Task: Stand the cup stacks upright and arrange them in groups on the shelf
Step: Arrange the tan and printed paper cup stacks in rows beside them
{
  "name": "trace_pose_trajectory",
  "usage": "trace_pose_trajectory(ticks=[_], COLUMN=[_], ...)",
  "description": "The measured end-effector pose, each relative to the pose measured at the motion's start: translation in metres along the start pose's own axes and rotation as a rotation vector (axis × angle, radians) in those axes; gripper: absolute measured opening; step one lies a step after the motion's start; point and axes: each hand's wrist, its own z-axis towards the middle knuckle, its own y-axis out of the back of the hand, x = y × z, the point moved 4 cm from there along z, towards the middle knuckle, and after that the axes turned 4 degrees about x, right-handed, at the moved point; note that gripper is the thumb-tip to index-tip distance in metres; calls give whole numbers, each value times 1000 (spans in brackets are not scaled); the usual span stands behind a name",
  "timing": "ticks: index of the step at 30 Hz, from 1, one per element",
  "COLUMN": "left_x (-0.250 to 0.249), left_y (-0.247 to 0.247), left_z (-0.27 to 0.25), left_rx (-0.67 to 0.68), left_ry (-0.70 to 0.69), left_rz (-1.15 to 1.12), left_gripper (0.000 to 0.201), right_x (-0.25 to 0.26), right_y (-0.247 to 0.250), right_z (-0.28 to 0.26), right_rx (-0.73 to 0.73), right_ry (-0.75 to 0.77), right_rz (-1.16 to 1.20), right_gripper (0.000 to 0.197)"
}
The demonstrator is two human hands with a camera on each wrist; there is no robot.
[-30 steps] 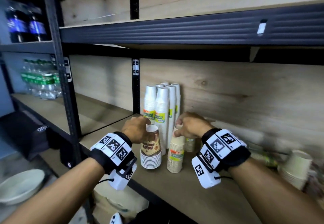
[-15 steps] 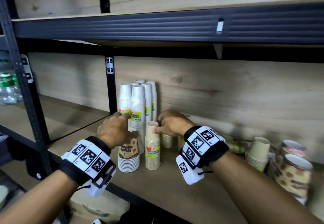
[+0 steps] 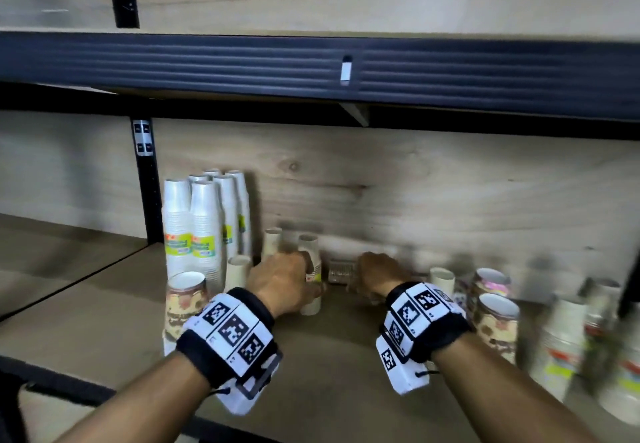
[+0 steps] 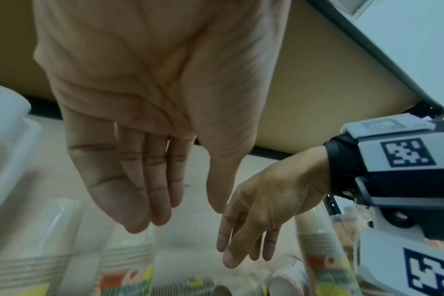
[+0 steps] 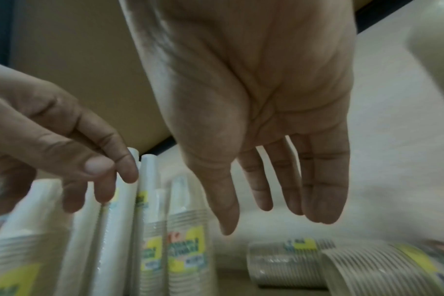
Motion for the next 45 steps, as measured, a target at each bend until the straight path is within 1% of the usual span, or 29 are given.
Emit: trace_pose_trajectory(ticks=[1,3,6,12,15,18,21,24,26,28,32,35,38,39,41,43,45], left_x=[-1,-1,5,15,14,10,1,-6,-8,-10,-16,-24,-40,-47,-58,-67,-75], left_y=[-7,-18,-28,-40,-41,-39,-35,-33,-31,-26,-19,-17,-12,-9,-9,-12,-16], left_z=[6,14,23,36,38,41,41,42,42,43,47,56,61,60,62,66,70], left_rx=[28,68,94,108,110,98,82,107,121,120,104,89,80,82,115,118,114], left_ry=[-6,-15,-8,-13,-23,-51,-87,-94,-98,-104,-129,-117,-126,-126,-122,-99,-83], left_rz=[1,-13,-16,-43,-47,-63,-80,-94,-105,-125,-158,-301,-485,-561,-817,-1051,-1205], left_gripper=[49,52,54,54,54,52,45,42,43,44,42,42,50,52,52,47,41], right_x=[-7,-15,-21,-29,-33,-36,-39,-39,-39,-38,-31,-22,-17,-17,-18,-20,-24], right_y=[-6,-16,-27,-55,-63,-67,-66,-61,-50,-33,0,26,46,50,53,51,47], right_z=[5,13,24,55,66,73,72,66,56,44,17,-12,-42,-52,-66,-75,-80], right_rx=[6,-11,-22,99,122,79,32,-22,-97,-177,-253,-327,-400,-414,-435,-425,-392], right_ry=[-13,-39,-103,-211,-245,-272,-290,-288,-292,-318,-343,-302,-187,-151,-98,-67,-60], right_rz=[-25,-69,-71,13,77,139,165,163,159,219,315,394,482,506,570,616,601], right_gripper=[42,40,43,60,63,60,52,45,44,42,46,37,35,34,32,40,51])
